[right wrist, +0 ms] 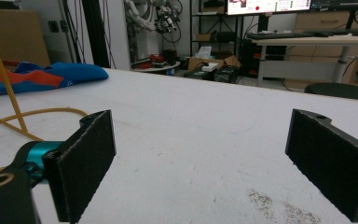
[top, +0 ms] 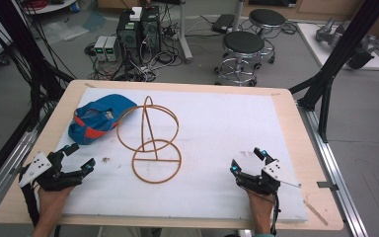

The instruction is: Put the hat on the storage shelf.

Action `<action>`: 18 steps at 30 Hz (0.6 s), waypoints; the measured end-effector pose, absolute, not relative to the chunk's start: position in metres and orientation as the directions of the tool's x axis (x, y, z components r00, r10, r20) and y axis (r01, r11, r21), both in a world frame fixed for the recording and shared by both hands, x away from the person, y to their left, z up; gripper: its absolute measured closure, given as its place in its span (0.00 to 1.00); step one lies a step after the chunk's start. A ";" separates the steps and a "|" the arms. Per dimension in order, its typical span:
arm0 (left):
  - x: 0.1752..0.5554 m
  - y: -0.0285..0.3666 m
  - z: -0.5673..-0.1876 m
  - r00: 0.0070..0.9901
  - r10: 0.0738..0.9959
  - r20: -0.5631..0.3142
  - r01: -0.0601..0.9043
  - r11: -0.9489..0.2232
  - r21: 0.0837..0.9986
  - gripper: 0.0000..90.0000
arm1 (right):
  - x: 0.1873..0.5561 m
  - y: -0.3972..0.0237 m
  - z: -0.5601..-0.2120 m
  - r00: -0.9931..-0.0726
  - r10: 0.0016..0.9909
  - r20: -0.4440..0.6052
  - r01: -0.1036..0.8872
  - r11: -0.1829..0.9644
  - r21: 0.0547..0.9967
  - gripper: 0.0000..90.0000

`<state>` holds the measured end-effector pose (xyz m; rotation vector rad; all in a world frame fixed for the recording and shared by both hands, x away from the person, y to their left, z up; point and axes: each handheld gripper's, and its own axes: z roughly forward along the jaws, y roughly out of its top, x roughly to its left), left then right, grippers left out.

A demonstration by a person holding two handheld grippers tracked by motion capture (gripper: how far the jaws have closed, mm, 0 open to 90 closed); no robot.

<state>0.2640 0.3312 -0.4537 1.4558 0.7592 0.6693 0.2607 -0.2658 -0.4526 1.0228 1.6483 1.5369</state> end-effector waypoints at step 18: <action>0.265 0.333 -0.453 0.629 0.775 -0.057 0.058 0.027 0.998 0.16 | 0.261 -0.266 -0.453 -0.479 0.877 0.045 0.109 0.009 0.994 0.08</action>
